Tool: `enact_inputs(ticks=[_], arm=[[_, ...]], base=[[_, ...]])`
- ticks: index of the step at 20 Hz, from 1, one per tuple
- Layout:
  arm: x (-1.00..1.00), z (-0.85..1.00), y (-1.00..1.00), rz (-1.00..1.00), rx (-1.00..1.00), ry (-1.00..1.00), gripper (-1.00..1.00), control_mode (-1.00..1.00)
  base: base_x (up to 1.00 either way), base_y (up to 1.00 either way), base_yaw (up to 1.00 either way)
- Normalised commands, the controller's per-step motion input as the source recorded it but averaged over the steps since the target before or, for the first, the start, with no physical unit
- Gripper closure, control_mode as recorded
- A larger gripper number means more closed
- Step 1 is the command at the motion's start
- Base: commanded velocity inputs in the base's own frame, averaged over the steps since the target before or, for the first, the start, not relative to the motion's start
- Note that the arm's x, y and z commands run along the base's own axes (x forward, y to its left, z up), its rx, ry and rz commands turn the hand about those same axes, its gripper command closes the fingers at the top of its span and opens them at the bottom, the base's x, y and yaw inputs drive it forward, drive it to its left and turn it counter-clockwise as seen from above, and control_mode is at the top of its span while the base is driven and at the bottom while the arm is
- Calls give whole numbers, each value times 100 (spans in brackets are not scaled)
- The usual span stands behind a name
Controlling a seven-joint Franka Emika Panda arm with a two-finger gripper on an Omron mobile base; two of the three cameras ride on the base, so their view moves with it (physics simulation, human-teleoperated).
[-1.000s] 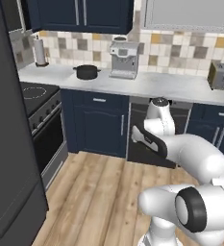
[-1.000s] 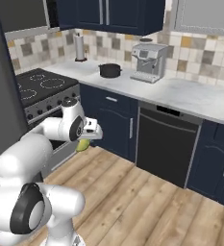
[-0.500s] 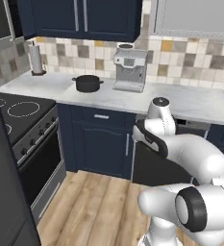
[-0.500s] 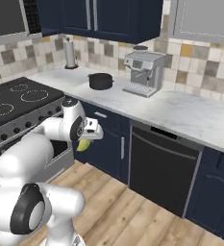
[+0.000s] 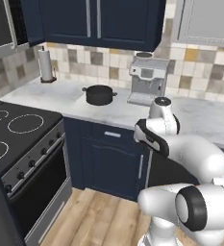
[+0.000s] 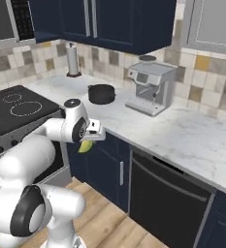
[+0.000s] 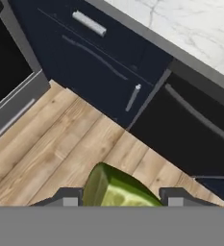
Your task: Turn on the sink faucet. Then move the lemon wedge from the counter to the sink. Turn off the sink. Move the vegetable from the sink to the pot next to the stove. Finally move the pot to the rear left burner.
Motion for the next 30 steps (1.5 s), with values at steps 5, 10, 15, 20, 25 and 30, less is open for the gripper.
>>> enact_inputs(ticks=[5,10,15,20,25,30], arm=[[0,0,0,0,0,0,100,100],[0,0,0,0,0,0,100,100],[0,0,0,0,0,0,100,100],[0,0,0,0,0,0,100,100],[0,0,0,0,0,0,100,100],[0,0,0,0,0,0,100,100]], base=[[70,15,32],[58,20,34],[58,16,38],[65,20,40],[55,6,41],[44,-1,41]])
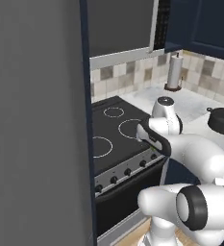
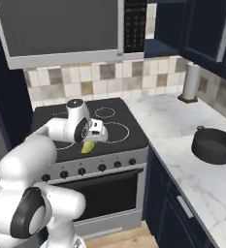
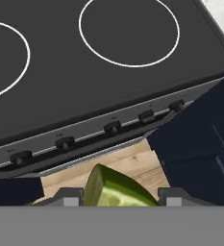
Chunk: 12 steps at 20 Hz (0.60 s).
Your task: Turn on the sink faucet. Then move the lemon wedge from the counter to the sink. Turn off the sink. Move the vegetable from the sink to the pot next to the stove. Finally move the pot to the rear left burner.
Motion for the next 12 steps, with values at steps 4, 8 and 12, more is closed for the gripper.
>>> enact_inputs(ticks=[4,8,12], arm=[[0,0,0,0,0,0,100,100],[0,0,0,0,0,0,100,100],[0,0,0,0,0,0,100,100]], base=[[30,-14,39],[30,-29,35],[26,-49,26]])
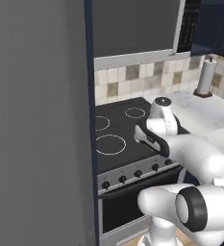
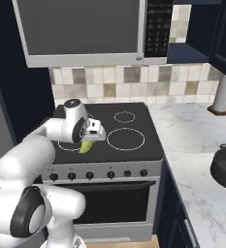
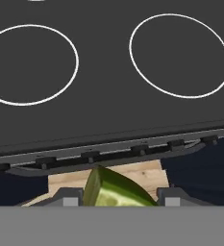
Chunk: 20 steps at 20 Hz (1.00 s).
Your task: Turn on the sink faucet. Then move the lemon wedge from the counter to the sink. Turn off the sink. Move the vegetable from the sink to the pot next to the stove. Finally move the pot to the rear left burner.
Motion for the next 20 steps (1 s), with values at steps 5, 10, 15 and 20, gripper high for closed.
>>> enact_inputs(ticks=[5,10,15,20], arm=[[0,0,0,0,0,0,100,100],[0,0,0,0,0,0,100,100],[0,0,0,0,0,0,100,100],[0,0,0,0,0,0,100,100]], base=[[28,-53,20],[37,-38,18],[38,-10,20],[45,-11,21]])
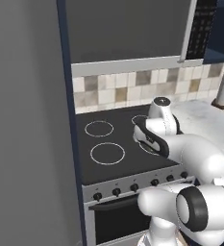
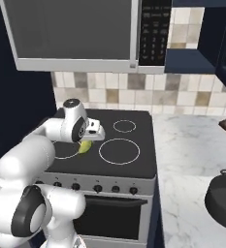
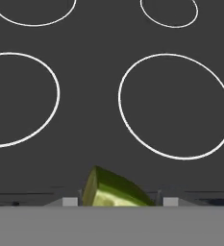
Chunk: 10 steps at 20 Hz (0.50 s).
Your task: Turn on the sink faucet. Then move the lemon wedge from the counter to the sink. Turn off the sink. Move the vegetable from the sink to the pot next to the stove. Finally move the pot to the rear left burner.
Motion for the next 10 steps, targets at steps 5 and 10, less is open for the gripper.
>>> enact_inputs(ticks=[5,10], arm=[[0,0,0,0,0,0,100,100],[0,0,0,0,0,0,100,100]], base=[[41,-28,21],[8,-56,17]])
